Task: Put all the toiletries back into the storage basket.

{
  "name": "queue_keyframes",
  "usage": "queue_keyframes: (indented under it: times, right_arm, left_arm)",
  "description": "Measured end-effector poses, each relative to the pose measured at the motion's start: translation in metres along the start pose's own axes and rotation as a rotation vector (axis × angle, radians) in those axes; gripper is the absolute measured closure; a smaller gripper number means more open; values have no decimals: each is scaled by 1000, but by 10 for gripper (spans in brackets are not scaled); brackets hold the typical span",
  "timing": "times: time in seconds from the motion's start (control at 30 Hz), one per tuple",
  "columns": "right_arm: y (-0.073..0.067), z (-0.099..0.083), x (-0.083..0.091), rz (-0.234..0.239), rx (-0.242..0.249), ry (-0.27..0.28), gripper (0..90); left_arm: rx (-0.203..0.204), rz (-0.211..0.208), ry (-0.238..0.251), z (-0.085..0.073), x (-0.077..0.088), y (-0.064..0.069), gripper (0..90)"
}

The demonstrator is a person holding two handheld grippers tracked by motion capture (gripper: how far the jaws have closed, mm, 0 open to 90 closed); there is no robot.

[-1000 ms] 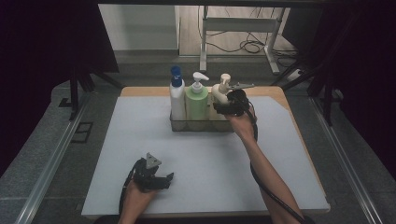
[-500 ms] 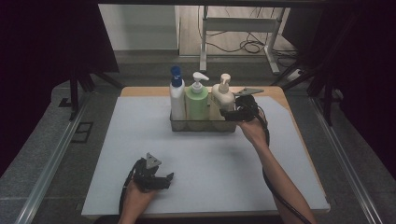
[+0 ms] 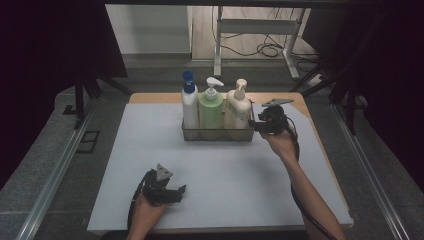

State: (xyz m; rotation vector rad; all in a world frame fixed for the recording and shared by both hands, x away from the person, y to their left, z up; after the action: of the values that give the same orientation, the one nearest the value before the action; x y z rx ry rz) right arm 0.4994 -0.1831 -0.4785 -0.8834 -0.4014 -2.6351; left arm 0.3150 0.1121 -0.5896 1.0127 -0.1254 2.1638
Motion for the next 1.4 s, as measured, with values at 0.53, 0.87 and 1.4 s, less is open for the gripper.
queue_keyframes:
  times: [0.53, 0.87, 1.4]
  right_arm:
    - [0, -1, -31, -12, -1, -49, 900]
    - [0, -4, -48, 3, -28, -75, 900]
    - [-6, -7, -58, 24, -31, -115, 900]
  left_arm:
    - [-2, 1, -3, 0, 0, 0, 119]
    - [-1, 0, 0, 0, 0, 0, 119]
    - [-2, 1, -3, 0, 0, 0, 119]
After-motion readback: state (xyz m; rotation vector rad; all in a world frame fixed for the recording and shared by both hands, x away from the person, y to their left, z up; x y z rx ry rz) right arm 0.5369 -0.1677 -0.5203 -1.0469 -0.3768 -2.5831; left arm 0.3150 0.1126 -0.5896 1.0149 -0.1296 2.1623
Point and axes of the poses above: each handheld gripper's, and its own axes: x roughly backward along the jaws, z roughly out of its top, y roughly to its right, the point moved 9 cm from there along -x, roughly forward along the jaws, and after that the axes turned 14 degrees about -z, right-handed, at the moved point
